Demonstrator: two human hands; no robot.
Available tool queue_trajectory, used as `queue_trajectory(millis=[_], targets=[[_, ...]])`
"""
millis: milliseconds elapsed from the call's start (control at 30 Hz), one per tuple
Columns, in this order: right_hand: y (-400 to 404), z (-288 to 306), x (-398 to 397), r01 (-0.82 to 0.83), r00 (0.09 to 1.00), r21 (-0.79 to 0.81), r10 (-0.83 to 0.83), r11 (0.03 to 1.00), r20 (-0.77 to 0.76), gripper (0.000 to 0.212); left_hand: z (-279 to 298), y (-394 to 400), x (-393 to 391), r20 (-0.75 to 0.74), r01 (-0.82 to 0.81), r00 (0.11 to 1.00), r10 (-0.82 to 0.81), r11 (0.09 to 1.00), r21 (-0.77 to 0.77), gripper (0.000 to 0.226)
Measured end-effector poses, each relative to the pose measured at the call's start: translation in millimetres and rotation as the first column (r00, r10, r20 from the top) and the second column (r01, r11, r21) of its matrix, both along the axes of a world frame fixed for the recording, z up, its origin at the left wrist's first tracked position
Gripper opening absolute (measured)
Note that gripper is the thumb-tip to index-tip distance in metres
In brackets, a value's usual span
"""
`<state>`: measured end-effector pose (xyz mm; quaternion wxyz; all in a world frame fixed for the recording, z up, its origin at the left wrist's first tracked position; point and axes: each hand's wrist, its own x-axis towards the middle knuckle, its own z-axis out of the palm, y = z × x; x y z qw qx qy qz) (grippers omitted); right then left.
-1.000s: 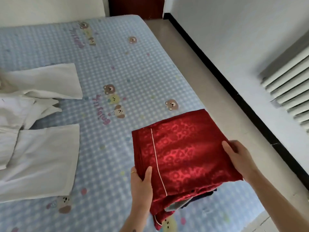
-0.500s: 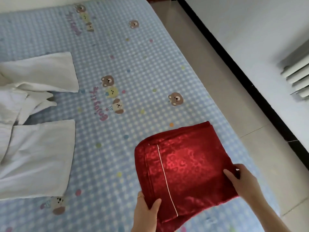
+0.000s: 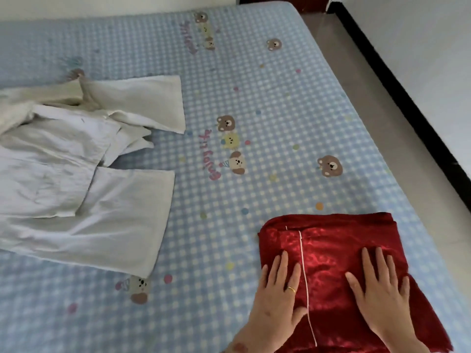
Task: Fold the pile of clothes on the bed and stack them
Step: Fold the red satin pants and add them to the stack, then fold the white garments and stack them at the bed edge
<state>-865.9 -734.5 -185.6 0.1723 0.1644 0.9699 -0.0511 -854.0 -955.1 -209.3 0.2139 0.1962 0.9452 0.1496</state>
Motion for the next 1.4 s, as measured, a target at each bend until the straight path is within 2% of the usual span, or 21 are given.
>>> queue_trajectory(millis=[67,133,167,200,233,267,300,367,433,500,533,600,633,700,867,1000,1100,1200,1300,1400], targets=[[-25.6,16.5,-6.3,0.057,0.993,-0.041,-0.061,0.998,-0.105,0.081,8.2,-34.6,7.2,0.031,-0.028,0.999,0.027,0.999,0.03,0.073],[-72.9,31.8,-10.5,-0.007,0.978,-0.117,-0.018,0.993,-0.209,0.066,1.3,-88.2,25.3,-0.004,-0.129,0.992,0.129,0.99,0.065,0.065],[-101.9,34.7,-10.6,-0.055,0.971,-0.159,0.016,0.986,-0.238,0.058,-0.8,-122.5,34.6,0.058,-0.184,0.982,0.181,0.981,0.067,0.066],[-130.1,35.2,-10.3,-0.11,0.967,-0.203,0.057,0.973,-0.249,0.057,-1.7,-158.5,45.0,0.223,-0.23,0.951,0.216,0.972,0.039,0.071],[-163.8,35.8,-12.0,-0.168,0.963,-0.26,0.102,0.951,-0.249,0.057,2.0,-201.9,51.6,0.312,-0.313,0.899,0.307,0.949,-0.03,0.072],[-196.0,35.1,-14.4,-0.225,0.96,-0.323,0.151,0.919,-0.237,0.056,-0.2,-242.8,56.6,0.314,-0.401,0.854,0.416,0.909,-0.115,0.067],[-231.4,33.7,-16.6,-0.274,0.957,-0.372,0.212,0.887,-0.198,0.056,-12.2,-284.9,67.1,0.215,-0.487,0.836,0.505,0.863,-0.134,0.062],[-292.1,23.5,-19.4,-0.355,0.934,-0.42,0.339,0.835,-0.116,0.054,-5.8,-355.6,85.8,0.245,-0.613,0.726,0.643,0.766,-0.192,0.055],[-354.5,17.7,-25.7,-0.371,0.92,-0.474,0.387,0.799,-0.068,0.052,1.1,-421.1,100.2,0.1,-0.56,0.803,0.588,0.801,-0.212,0.041],[-414.9,13.0,-29.7,-0.431,0.889,-0.485,0.452,0.761,-0.08,0.05,13.7,-473.9,114.2,0.051,-0.615,0.768,0.639,0.757,-0.218,0.035],[-439.2,11.6,-32.1,-0.46,0.872,-0.48,0.483,0.747,-0.082,0.049,17.7,-494.5,117.0,0.075,-0.648,0.728,0.681,0.72,-0.251,0.036],[-492.3,7.1,-37.7,-0.492,0.849,-0.483,0.522,0.724,-0.083,0.048,13.3,-540.0,122.0,0.024,-0.755,0.624,0.781,0.61,-0.241,0.043],[-518.7,4.7,-41.1,-0.513,0.837,-0.478,0.538,0.713,-0.096,0.048,11.1,-562.9,121.2,0.009,-0.773,0.602,0.799,0.585,-0.245,0.044],[-563.1,0.2,-48.9,-0.561,0.81,-0.445,0.573,0.698,-0.123,0.048,13.3,-600.4,112.5,0.02,-0.757,0.606,0.795,0.584,-0.294,0.042],[-671.1,-5.5,-75.5,-0.642,0.752,-0.378,0.644,0.667,-0.139,0.046,18.9,-701.3,84.2,-0.082,-0.787,0.601,0.795,0.572,-0.229,0.038],[-751.3,-5.2,-119.4,-0.68,0.726,-0.333,0.663,0.654,-0.179,0.047,41.2,-788.6,22.5,-0.313,-0.786,0.606,0.732,0.61,-0.094,0.043],[-805.3,-1.8,-163.6,-0.697,0.716,-0.289,0.663,0.656,-0.22,0.049,49.4,-851.2,-48.7,-0.413,-0.796,0.56,0.718,0.604,-0.03,0.048],[-852.5,0.2,-207.1,-0.739,0.673,-0.205,0.694,0.642,-0.254,0.05,46.5,-896.6,-121.4,-0.516,-0.745,0.602,0.609,0.661,-0.09,0.053],[-889.1,-6.7,-242.9,-0.762,0.643,-0.135,0.718,0.633,-0.268,0.042,22.3,-923.0,-176.4,-0.511,-0.684,0.692,0.51,0.689,-0.239,0.054],[-910.8,-17.7,-266.2,-0.781,0.614,-0.081,0.738,0.62,-0.28,0.037,13.2,-925.0,-195.3,-0.542,-0.669,0.704,0.459,0.684,-0.29,0.027]])
